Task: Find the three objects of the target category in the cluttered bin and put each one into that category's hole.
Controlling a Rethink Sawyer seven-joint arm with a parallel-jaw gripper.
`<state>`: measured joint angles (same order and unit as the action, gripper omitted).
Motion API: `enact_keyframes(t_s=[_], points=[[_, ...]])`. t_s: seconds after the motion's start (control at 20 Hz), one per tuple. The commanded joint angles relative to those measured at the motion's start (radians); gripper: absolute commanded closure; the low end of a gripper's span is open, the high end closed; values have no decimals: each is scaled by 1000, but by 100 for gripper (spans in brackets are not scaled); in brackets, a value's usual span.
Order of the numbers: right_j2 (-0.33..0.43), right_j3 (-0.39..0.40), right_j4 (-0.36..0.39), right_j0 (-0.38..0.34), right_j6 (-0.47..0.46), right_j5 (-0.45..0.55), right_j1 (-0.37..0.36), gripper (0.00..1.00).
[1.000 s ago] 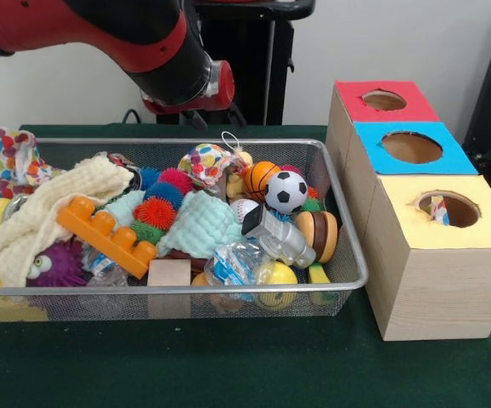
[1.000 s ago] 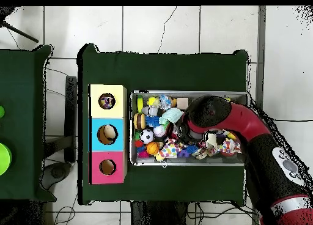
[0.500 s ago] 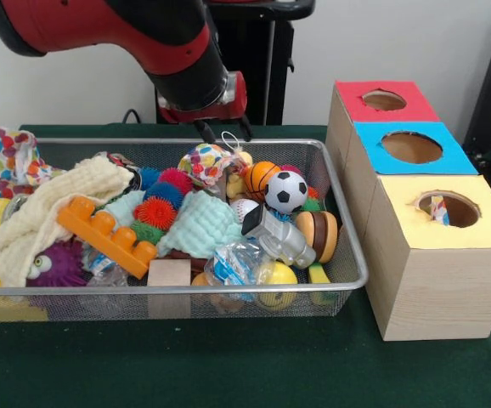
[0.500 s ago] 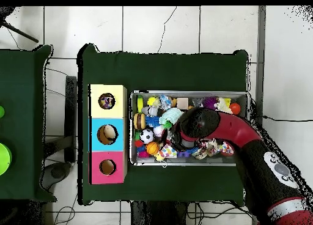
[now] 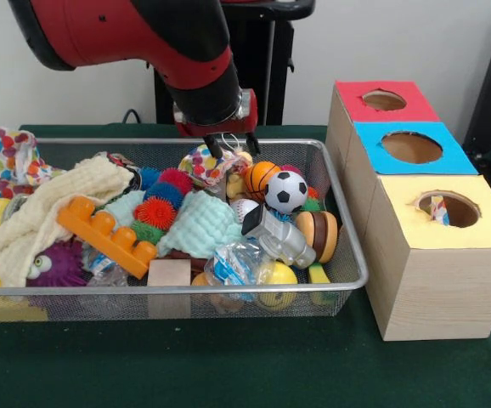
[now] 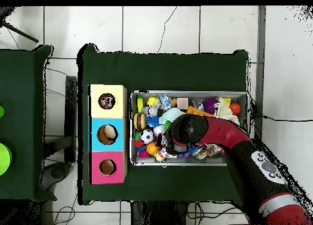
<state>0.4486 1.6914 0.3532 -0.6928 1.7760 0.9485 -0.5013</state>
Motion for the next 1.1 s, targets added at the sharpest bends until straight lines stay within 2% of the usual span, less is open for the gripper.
enact_keyframes(t_s=[0.05, 0.3, 0.65, 0.85, 1.1], points=[[-65, 25, 79, 40, 49, -84, 5, 0], [-73, 23, 88, 42, 36, -85, -8, 0], [-76, 41, 124, 23, -27, -77, -26, 0], [-68, 31, 121, 2, -55, -53, -3, 0], [-68, 61, 137, -15, -51, -90, -2, 0]])
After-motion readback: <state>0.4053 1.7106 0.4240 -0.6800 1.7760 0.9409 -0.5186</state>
